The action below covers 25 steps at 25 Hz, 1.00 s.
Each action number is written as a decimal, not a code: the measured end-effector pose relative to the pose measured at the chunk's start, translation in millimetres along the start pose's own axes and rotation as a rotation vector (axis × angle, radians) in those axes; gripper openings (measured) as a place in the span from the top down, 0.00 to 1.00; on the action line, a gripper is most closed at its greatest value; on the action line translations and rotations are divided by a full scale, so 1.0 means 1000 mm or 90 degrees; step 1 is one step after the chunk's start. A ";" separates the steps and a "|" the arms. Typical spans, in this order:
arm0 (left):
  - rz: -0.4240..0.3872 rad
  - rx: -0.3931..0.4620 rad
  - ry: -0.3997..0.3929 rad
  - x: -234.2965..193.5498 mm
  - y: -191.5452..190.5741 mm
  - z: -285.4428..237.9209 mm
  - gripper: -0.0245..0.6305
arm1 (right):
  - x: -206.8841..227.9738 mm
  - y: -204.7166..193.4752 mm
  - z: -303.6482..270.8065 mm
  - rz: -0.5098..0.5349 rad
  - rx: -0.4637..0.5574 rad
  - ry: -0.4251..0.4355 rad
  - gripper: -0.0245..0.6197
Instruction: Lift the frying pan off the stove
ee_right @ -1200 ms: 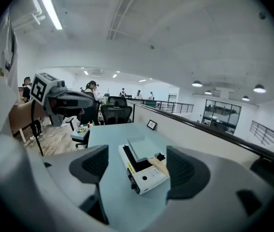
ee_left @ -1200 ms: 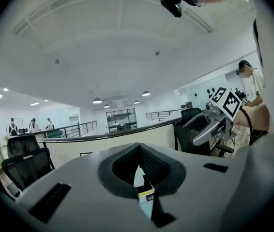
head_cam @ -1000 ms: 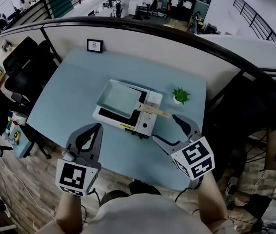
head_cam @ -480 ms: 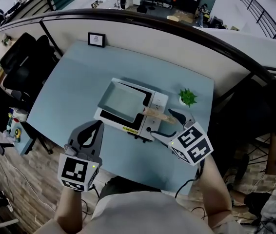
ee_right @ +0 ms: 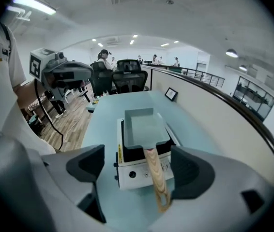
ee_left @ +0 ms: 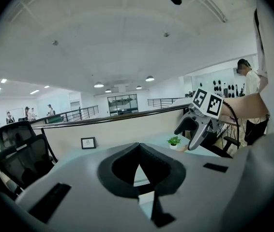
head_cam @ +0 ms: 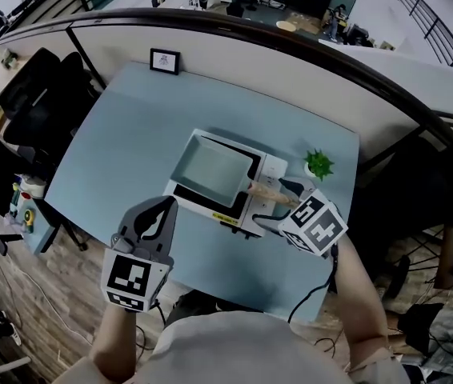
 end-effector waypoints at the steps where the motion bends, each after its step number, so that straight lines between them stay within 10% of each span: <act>1: 0.003 -0.002 -0.001 -0.002 -0.003 -0.001 0.96 | 0.002 0.001 -0.007 0.007 -0.015 0.003 0.28; 25: 0.042 -0.072 -0.023 -0.031 -0.074 -0.023 0.96 | 0.053 -0.021 -0.152 0.070 -0.333 0.042 0.25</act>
Point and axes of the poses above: the fingertips, and each gripper's own axes: z backward along the fingers, x to its right, y out of its top, the point moved 8 cm from there along z, backward along the fingers, and after that the axes turned 14 degrees about -z, right-handed, at the moved point
